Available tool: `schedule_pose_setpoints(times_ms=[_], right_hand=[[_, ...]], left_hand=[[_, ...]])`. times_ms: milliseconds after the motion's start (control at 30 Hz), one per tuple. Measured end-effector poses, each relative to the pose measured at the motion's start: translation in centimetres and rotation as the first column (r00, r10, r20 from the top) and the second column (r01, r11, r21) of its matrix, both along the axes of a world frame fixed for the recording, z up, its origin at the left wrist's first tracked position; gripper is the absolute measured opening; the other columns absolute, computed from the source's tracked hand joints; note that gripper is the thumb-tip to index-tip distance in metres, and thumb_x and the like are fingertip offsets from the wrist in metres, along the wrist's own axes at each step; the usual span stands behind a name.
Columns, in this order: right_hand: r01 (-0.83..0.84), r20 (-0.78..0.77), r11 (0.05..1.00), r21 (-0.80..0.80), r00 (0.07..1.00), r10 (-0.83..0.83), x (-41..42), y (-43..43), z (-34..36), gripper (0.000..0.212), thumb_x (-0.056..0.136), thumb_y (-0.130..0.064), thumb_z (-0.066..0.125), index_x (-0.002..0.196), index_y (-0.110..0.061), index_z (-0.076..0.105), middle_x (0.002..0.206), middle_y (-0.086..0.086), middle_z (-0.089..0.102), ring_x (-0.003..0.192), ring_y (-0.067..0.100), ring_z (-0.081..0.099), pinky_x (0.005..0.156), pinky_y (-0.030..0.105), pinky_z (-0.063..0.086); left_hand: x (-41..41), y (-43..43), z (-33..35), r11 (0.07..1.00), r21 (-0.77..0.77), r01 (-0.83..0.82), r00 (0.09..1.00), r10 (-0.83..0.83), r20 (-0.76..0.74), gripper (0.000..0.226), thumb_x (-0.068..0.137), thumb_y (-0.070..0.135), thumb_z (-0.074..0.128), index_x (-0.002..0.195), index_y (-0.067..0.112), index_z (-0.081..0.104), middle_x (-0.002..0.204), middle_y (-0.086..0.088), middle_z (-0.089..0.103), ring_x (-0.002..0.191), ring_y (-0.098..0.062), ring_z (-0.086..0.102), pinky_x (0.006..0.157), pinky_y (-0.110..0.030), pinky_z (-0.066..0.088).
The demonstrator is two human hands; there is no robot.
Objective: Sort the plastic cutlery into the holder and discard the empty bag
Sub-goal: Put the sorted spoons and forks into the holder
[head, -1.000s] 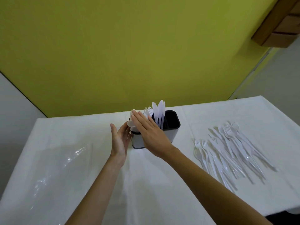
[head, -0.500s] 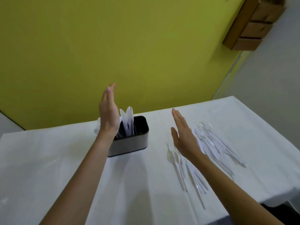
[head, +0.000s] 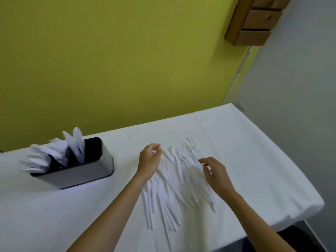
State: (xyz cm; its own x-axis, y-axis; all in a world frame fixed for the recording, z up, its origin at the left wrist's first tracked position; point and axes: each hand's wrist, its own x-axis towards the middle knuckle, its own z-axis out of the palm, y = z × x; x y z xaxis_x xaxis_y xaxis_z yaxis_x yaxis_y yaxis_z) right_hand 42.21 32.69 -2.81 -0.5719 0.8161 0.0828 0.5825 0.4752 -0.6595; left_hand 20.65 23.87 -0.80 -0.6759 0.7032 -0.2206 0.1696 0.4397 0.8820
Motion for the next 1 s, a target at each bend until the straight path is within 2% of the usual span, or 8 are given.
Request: schedule_pose_setpoints(times_ms=[67, 233, 333, 433, 567, 700, 800, 1000], right_hand=[[-0.003, 0.011, 0.997, -0.072, 1.000, 0.003, 0.3, 1.0, -0.8, 0.025, 0.092, 0.001, 0.049, 0.106, -0.011, 0.066, 0.105, 0.001, 0.065, 0.090, 0.010, 0.059, 0.076, 0.010, 0.041], [-0.037, 0.081, 0.980, -0.195, 0.995, 0.054, -0.2, 3.9, -1.5, 0.022, 0.093, -0.011, 0.053, 0.112, -0.014, 0.064, 0.109, 0.001, 0.062, 0.087, 0.010, 0.056, 0.079, 0.019, 0.047], [-0.129, 0.221, 0.975, -0.181, 0.961, 0.169, -0.5, 5.0, -1.9, 0.030, 0.090, -0.030, 0.060, 0.117, -0.018, 0.059, 0.109, -0.003, 0.055, 0.090, 0.010, 0.054, 0.079, 0.024, 0.049], [-0.184, 0.298, 0.977, -0.107, 0.931, 0.208, -0.9, 5.9, -2.6, 0.037, 0.088, -0.037, 0.061, 0.120, -0.020, 0.056, 0.111, -0.003, 0.053, 0.098, 0.014, 0.054, 0.084, 0.029, 0.050], [-0.157, 0.281, 0.985, -0.075, 0.944, 0.172, -0.4, 7.0, -2.8, 0.030, 0.090, -0.024, 0.055, 0.120, -0.017, 0.055, 0.111, 0.000, 0.053, 0.097, 0.018, 0.056, 0.078, 0.032, 0.051], [-0.126, 0.298, 0.990, -0.056, 0.945, 0.137, 0.4, 7.9, -2.7, 0.028, 0.091, -0.020, 0.052, 0.118, -0.016, 0.054, 0.111, 0.001, 0.051, 0.091, 0.020, 0.057, 0.072, 0.034, 0.051], [-0.147, 0.339, 0.988, -0.041, 0.928, 0.152, 0.9, 7.8, -3.0, 0.027, 0.091, -0.018, 0.051, 0.117, -0.016, 0.053, 0.109, 0.000, 0.050, 0.086, 0.019, 0.058, 0.068, 0.033, 0.052], [-0.172, 0.345, 0.985, -0.030, 0.923, 0.172, 0.9, 7.4, -3.0, 0.030, 0.090, -0.022, 0.053, 0.120, -0.018, 0.051, 0.110, -0.001, 0.050, 0.086, 0.017, 0.057, 0.068, 0.032, 0.053]], left_hand=[[0.8, 1.1, -1.4, 0.998, -0.064, 0.013, 1.000, -0.014, -0.013, 0.028, 0.095, 0.020, 0.050, 0.120, 0.011, 0.060, 0.117, -0.005, 0.060, 0.094, -0.014, 0.055, 0.079, -0.023, 0.042], [2.0, 4.5, -4.0, 0.970, -0.237, 0.046, 0.986, -0.082, -0.147, 0.032, 0.091, 0.028, 0.059, 0.120, 0.017, 0.059, 0.114, -0.007, 0.055, 0.098, -0.020, 0.058, 0.085, -0.033, 0.049], [2.9, 5.4, -4.9, 0.947, -0.321, 0.023, 0.959, -0.112, -0.260, 0.033, 0.087, 0.037, 0.063, 0.115, 0.020, 0.061, 0.111, -0.005, 0.052, 0.100, -0.023, 0.056, 0.087, -0.035, 0.049], [3.4, 5.9, -5.3, 0.952, -0.306, -0.032, 0.947, -0.069, -0.314, 0.027, 0.085, 0.033, 0.066, 0.107, 0.018, 0.064, 0.104, -0.004, 0.055, 0.093, -0.022, 0.058, 0.082, -0.032, 0.047], [3.2, 5.8, -5.5, 0.961, -0.254, -0.108, 0.963, 0.038, -0.267, 0.011, 0.086, 0.021, 0.064, 0.095, 0.018, 0.060, 0.088, 0.001, 0.062, 0.083, -0.021, 0.061, 0.082, -0.035, 0.050], [2.7, 5.2, -5.3, 0.954, -0.184, -0.238, 0.967, 0.215, -0.140, 0.010, 0.087, 0.011, 0.060, 0.096, 0.012, 0.056, 0.080, -0.002, 0.059, 0.078, -0.025, 0.060, 0.066, -0.027, 0.047], [2.3, 4.9, -4.6, 0.938, -0.100, -0.333, 0.943, 0.330, -0.045, 0.012, 0.088, 0.005, 0.056, 0.098, 0.011, 0.053, 0.084, -0.004, 0.057, 0.077, -0.021, 0.055, 0.059, -0.021, 0.041], [1.1, 3.6, -4.0, 0.926, -0.042, -0.375, 0.924, 0.377, 0.065, 0.015, 0.087, 0.005, 0.051, 0.101, 0.011, 0.056, 0.093, -0.016, 0.060, 0.076, -0.024, 0.054, 0.064, -0.029, 0.043]])
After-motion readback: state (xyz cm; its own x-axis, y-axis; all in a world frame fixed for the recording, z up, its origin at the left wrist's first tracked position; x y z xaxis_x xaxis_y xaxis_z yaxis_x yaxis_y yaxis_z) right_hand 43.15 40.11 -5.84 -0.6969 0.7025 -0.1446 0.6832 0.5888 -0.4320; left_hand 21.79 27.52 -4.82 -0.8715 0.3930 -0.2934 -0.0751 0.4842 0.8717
